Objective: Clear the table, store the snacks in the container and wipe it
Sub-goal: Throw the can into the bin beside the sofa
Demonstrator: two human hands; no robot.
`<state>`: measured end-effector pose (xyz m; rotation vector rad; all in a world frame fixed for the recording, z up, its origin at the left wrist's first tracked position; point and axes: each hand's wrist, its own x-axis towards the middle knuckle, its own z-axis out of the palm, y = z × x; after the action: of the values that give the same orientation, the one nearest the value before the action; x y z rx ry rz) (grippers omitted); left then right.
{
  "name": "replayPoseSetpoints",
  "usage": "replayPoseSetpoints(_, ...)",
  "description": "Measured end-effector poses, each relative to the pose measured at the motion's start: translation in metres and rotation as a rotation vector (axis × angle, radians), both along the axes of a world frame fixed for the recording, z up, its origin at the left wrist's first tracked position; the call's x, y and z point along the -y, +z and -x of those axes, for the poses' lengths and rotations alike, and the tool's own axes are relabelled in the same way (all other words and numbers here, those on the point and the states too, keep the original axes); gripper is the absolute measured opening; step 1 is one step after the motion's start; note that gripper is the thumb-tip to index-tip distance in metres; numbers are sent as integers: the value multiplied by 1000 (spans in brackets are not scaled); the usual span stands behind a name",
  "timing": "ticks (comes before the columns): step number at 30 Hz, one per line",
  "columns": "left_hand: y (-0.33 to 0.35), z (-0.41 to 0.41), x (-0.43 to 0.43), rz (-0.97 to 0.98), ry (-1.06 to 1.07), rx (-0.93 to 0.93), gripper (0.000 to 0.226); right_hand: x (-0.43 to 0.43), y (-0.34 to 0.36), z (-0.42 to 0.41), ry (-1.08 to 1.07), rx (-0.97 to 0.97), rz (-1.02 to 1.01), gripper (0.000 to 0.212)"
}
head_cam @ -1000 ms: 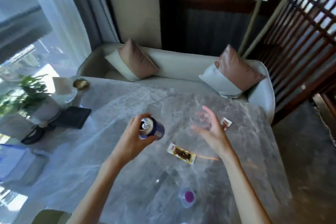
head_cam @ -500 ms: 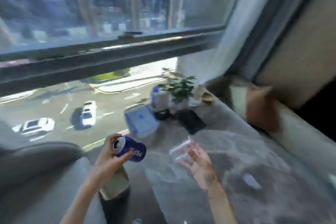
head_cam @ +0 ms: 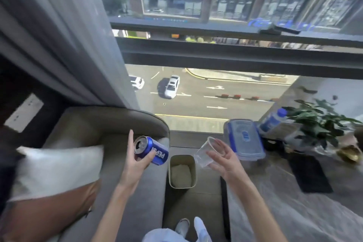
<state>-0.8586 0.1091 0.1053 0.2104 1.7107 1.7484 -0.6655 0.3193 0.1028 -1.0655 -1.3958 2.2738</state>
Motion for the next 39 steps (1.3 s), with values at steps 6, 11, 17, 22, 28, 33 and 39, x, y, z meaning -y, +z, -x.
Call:
replayPoseSetpoints(6,-58,24,-35,178,155,74,65,-27,-47,74,92,182,-102,72)
replayPoseSetpoints(11,-191,41,-95,324,137,206,61,-55,-190,126,-23,408,7,78)
replayPoseSetpoints(17,-434,43,-158,454,5,266,67,-76,-427,133,-166,680,0,81)
replayPoseSetpoints(22,-592,33,-186,588,-150,87,69,-80,-577,121,-4,784,-139,81)
replayPoseSetpoints(28,-725,41,-195,778,-240,-21,65,-81,-693,146,298,828,-456,78)
replayPoseSetpoints(33,-775,50,-211,961,-237,-104,68,-78,-757,162,507,989,-674,74)
replayPoseSetpoints(39,-794,44,-214,958,-383,-220,107,-67,-790,149,644,1087,-683,95)
